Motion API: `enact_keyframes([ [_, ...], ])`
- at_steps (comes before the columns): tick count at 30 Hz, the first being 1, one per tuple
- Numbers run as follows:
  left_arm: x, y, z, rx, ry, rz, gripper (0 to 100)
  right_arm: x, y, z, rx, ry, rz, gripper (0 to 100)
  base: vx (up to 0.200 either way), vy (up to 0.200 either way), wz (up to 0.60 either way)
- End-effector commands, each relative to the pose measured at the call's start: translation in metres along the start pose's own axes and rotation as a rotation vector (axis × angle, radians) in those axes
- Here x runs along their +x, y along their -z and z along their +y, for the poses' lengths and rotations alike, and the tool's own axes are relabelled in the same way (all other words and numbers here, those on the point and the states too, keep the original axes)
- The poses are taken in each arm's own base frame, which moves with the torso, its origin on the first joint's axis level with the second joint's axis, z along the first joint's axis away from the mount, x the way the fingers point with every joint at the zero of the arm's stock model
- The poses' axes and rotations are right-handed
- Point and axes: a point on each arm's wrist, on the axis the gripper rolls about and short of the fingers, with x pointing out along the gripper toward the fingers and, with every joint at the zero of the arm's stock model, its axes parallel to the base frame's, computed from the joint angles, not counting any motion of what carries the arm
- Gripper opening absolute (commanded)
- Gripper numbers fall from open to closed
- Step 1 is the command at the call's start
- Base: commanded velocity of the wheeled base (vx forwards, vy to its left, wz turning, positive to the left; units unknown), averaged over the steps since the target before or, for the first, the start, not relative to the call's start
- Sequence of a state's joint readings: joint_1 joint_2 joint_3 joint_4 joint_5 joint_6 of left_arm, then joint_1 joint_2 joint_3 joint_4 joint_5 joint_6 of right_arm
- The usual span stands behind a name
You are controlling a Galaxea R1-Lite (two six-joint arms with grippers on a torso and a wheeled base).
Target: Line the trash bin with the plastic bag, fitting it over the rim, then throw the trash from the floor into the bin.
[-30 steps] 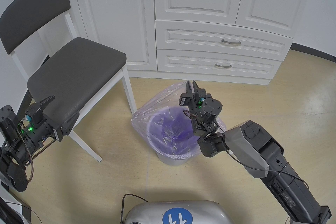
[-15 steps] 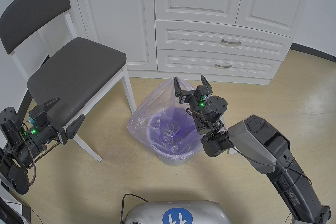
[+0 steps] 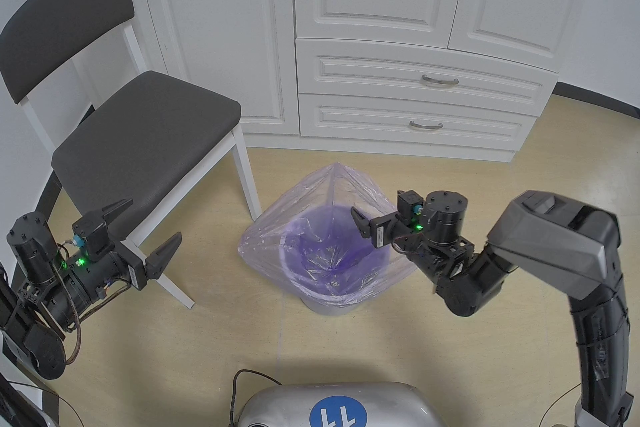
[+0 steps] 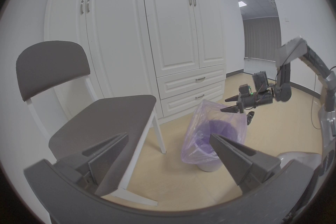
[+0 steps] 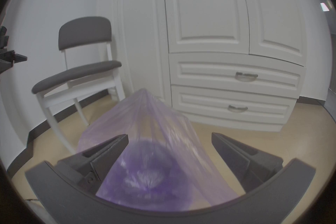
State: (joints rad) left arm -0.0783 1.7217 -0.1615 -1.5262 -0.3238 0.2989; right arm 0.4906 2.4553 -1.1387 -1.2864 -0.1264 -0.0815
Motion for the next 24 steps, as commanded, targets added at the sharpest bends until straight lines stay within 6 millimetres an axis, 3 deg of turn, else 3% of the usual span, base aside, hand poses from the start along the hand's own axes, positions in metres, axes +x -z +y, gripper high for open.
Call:
enact_keyframes([
  [1,0.009,0.009,-0.031,-0.025,0.096,0.058,100,-0.059,-0.051,-0.022,-0.005,-0.075,0.062,100,0.000,0.000,0.00],
  [4,0.015,0.009,-0.047,-0.062,0.157,0.064,100,-0.075,-0.055,-0.030,-0.002,-0.143,0.115,100,0.000,0.000,0.00],
  [11,0.039,-0.005,-0.088,-0.322,0.210,0.043,100,-0.077,-0.063,-0.038,0.010,-0.134,0.250,100,0.000,0.000,0.00],
  [13,0.062,-0.002,-0.100,-0.393,0.219,0.049,100,-0.075,-0.060,-0.039,0.008,-0.121,0.259,100,0.000,0.000,0.00],
  [18,0.113,0.001,-0.107,-0.410,0.199,-0.004,100,-0.072,-0.058,-0.039,0.003,-0.069,0.249,100,0.000,0.000,0.00],
  [24,0.156,-0.034,-0.124,-0.406,0.292,-0.027,100,-0.072,-0.057,-0.037,-0.002,-0.058,0.219,100,0.000,0.000,0.00],
])
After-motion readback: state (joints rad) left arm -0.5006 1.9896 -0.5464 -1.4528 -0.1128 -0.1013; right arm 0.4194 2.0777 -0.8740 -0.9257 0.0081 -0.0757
